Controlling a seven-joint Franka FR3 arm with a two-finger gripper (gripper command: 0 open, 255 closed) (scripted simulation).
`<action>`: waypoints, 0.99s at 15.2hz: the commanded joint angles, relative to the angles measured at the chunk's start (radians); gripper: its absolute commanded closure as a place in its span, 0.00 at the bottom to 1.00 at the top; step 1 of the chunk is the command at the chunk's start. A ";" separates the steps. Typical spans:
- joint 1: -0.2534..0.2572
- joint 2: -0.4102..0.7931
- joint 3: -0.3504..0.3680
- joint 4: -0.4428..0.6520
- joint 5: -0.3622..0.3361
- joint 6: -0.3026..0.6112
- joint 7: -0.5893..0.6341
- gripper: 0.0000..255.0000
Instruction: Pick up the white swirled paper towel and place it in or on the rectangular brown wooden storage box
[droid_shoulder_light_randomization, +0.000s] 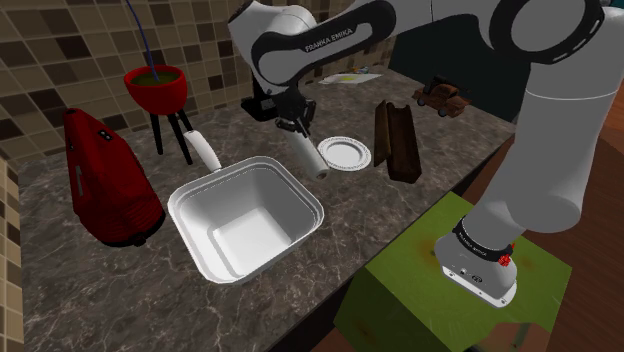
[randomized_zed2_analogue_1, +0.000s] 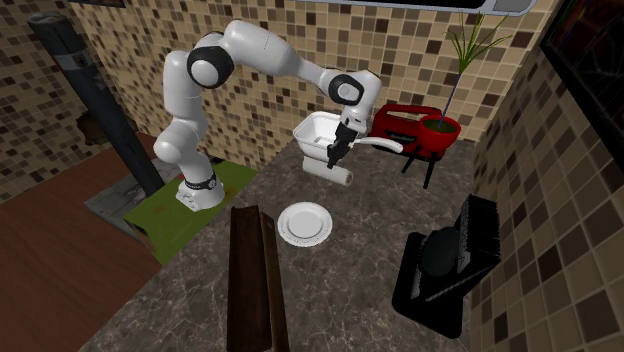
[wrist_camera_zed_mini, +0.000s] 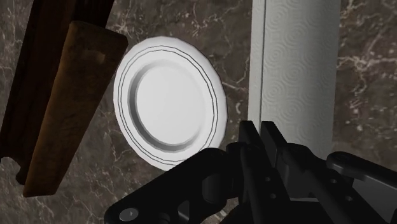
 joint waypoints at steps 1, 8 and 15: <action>0.001 -0.007 0.001 0.016 0.002 -0.023 -0.006 1.00; -0.011 -0.052 -0.004 0.024 0.004 -0.069 -0.037 1.00; -0.102 -0.212 -0.059 -0.185 -0.020 0.020 -0.157 1.00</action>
